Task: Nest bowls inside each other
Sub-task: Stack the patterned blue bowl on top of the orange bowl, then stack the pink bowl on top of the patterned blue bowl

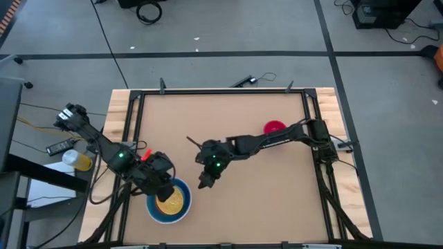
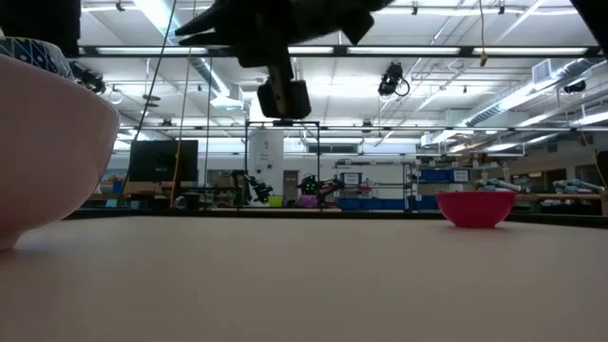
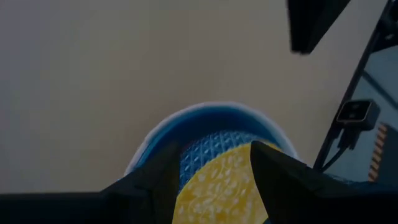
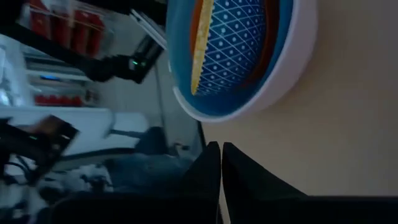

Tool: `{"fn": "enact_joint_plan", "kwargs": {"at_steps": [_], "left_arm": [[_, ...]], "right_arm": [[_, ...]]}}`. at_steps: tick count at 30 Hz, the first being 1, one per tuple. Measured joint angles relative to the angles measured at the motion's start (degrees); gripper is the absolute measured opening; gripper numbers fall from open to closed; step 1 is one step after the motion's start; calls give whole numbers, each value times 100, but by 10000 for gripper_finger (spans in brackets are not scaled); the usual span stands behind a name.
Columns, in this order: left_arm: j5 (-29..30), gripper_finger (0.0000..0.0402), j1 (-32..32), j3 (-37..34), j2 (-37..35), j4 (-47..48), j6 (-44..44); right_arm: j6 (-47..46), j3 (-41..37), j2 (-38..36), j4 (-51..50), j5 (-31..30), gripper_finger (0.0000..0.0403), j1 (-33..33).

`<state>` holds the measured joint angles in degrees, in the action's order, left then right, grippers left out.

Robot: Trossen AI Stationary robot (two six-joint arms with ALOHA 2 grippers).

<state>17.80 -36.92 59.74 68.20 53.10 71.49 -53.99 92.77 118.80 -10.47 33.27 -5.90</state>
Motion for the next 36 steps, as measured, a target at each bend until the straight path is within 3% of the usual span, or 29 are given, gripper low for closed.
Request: {"fn": "enact_joint_plan", "kwargs": {"at_steps": [10,17,21,31,36], "left_arm": [[-312,197,145,-580,7,-1133,-58],[-791,185,36,-579,-5,-1180,-523],[-750,177,88,-622,140,-1198,-785],[-792,176,433,-812,486,-1252,-1085],[-711,176,549,-440,87,-1246,-1344]], "right_arm": [[-171,-343,2,448,331,17,336],[-221,-343,2,485,428,16,466],[-467,-343,-86,500,384,16,428],[-445,-343,-1386,-891,-1177,18,153],[-670,-343,-2167,24,-1909,37,-105]]}}
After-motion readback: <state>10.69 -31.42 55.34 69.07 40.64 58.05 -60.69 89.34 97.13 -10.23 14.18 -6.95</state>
